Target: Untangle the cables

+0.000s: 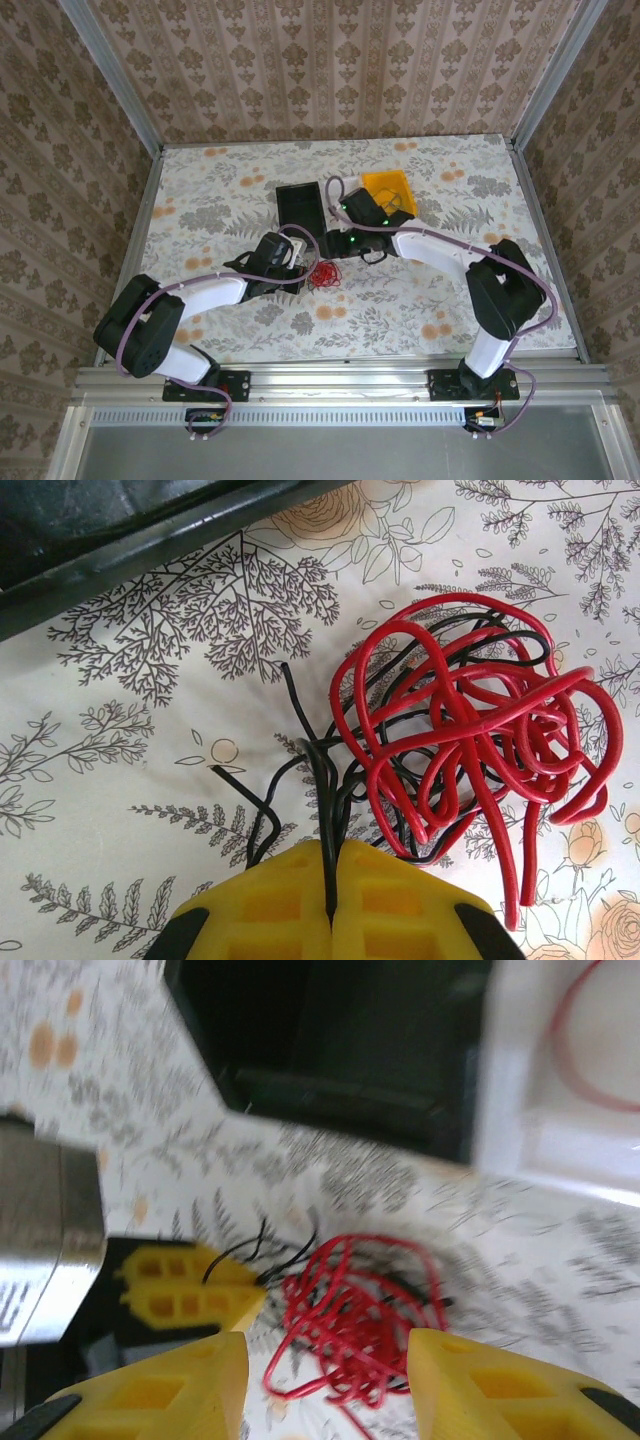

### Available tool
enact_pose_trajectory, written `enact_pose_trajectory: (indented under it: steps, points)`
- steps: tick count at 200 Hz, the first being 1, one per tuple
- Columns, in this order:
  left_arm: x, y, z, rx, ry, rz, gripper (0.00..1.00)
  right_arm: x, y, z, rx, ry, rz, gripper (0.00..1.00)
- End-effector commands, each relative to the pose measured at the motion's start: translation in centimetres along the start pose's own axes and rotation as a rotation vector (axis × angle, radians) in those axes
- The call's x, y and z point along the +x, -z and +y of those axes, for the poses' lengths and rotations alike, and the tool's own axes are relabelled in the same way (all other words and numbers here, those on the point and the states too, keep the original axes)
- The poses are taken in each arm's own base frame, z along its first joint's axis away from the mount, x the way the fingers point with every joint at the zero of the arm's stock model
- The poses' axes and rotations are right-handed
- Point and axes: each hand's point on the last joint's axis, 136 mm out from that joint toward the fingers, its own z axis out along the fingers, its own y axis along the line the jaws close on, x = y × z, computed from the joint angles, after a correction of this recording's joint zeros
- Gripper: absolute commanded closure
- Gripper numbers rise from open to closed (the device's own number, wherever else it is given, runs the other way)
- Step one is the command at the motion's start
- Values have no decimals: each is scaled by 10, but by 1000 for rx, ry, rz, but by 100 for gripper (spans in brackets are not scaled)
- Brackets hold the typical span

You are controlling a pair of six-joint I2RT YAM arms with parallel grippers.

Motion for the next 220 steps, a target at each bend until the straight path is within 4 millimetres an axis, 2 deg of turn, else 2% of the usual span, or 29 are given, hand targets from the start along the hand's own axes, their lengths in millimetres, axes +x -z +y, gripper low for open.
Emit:
enact_pose_trajectory:
  steps: [1, 37, 67, 103, 179, 187, 202, 220]
  points:
    - [0, -1, -1, 17, -14, 3, 100, 23, -13, 3, -43, 27, 103, 53]
    - [0, -1, -2, 22, -11, 5, 100, 33, -26, -1, -37, 46, 146, 54]
    - [-1, -1, -3, 28, -13, 9, 100, 33, -30, -3, -25, 68, 158, 54]
    - [-1, -1, -4, 29, -10, 11, 100, 38, -34, -5, -19, 77, 173, 63]
    - [-3, 0, -7, 51, -11, 16, 100, 40, -47, -7, 6, 87, 175, 61]
    - [-2, -1, -7, 50, -10, 17, 100, 40, -48, -7, 7, 87, 174, 64]
    - [-2, -1, -6, 49, -8, 18, 100, 38, -47, -7, 17, 83, 163, 78]
    - [-1, -1, -4, 44, -3, 19, 100, 38, -43, -8, 17, 87, 155, 88]
